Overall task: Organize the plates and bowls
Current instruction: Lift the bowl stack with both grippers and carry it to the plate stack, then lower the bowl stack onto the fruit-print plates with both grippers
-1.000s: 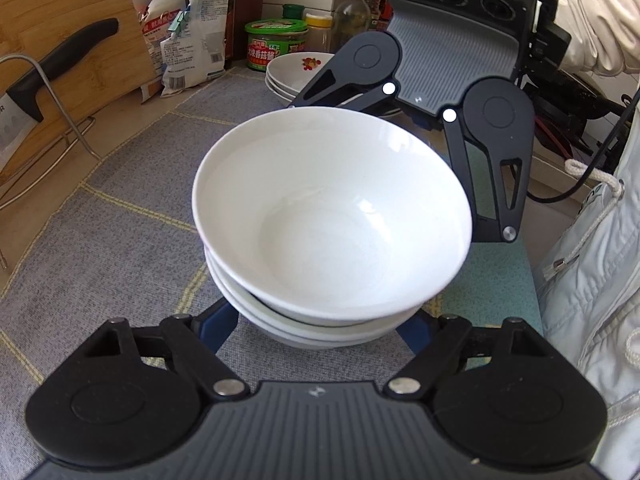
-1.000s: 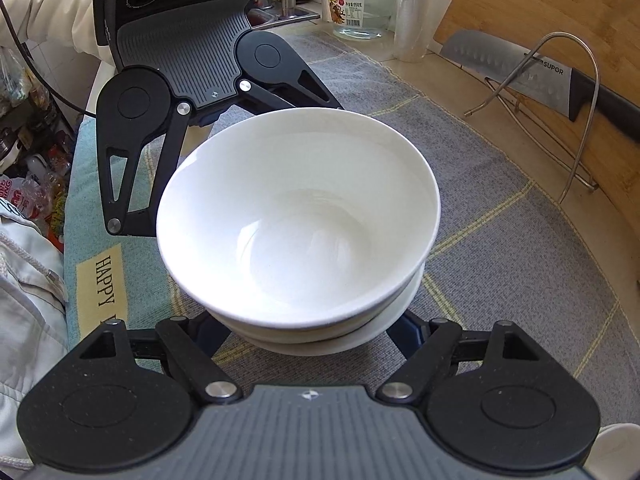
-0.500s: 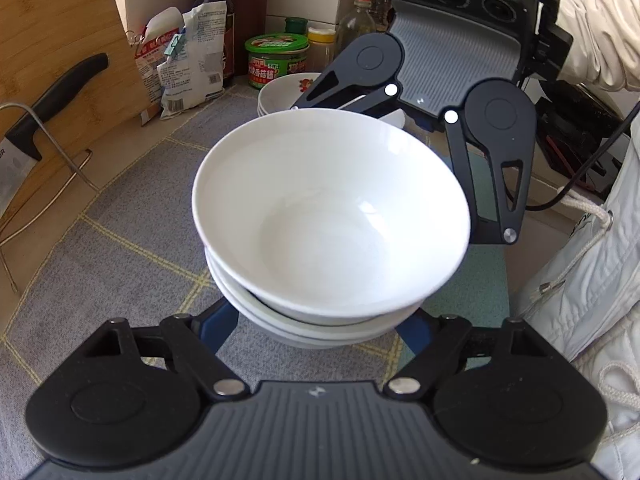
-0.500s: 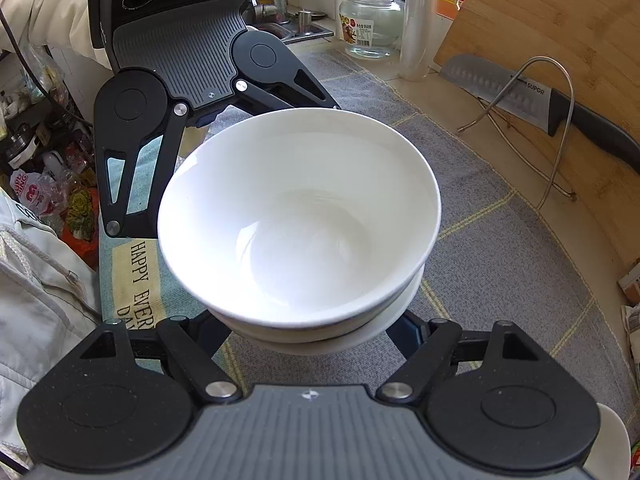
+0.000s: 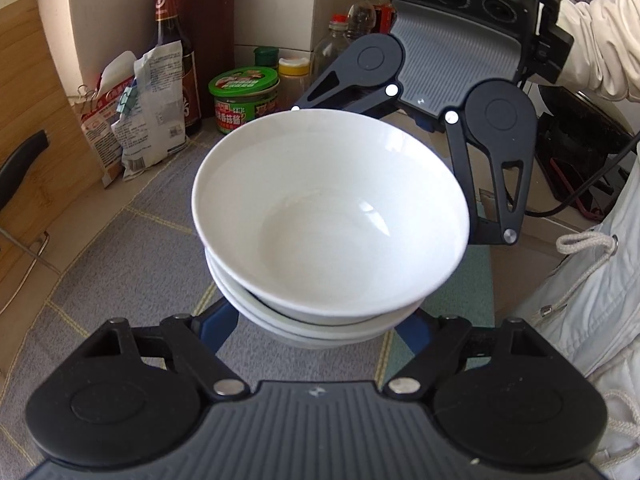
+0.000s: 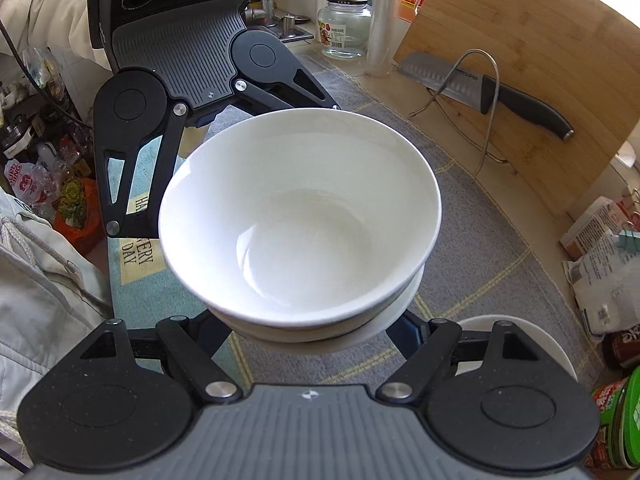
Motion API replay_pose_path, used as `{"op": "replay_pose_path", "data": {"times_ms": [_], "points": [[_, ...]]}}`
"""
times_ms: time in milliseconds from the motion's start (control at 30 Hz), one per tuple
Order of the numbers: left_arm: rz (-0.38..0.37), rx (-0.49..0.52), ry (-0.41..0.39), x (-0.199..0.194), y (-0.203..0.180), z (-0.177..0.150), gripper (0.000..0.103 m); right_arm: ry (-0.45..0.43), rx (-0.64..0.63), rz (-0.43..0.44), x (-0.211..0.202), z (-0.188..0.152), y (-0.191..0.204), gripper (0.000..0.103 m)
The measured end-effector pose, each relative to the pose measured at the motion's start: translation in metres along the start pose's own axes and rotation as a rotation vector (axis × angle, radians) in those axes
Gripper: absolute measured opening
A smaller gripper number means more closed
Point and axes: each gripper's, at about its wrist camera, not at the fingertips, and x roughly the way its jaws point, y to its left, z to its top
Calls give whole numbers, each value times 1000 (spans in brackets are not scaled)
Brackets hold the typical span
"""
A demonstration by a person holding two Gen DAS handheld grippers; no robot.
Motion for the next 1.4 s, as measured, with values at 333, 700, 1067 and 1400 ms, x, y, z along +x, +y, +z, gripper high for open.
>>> {"op": "replay_pose_path", "data": {"times_ms": [333, 700, 1067, 1400], "points": [[-21, 84, -17, 45, 4, 48, 84, -12, 57, -78, -38, -45, -32, 86], [-60, 116, 0, 91, 14, 79, 84, -4, 124, -116, -49, -85, -64, 85], [-58, 99, 36, 124, 31, 90, 84, 5, 162, -118, -38, -107, -93, 85], [-51, 90, 45, 133, 39, 93, 84, 6, 171, -122, -33, -110, -101, 85]]}}
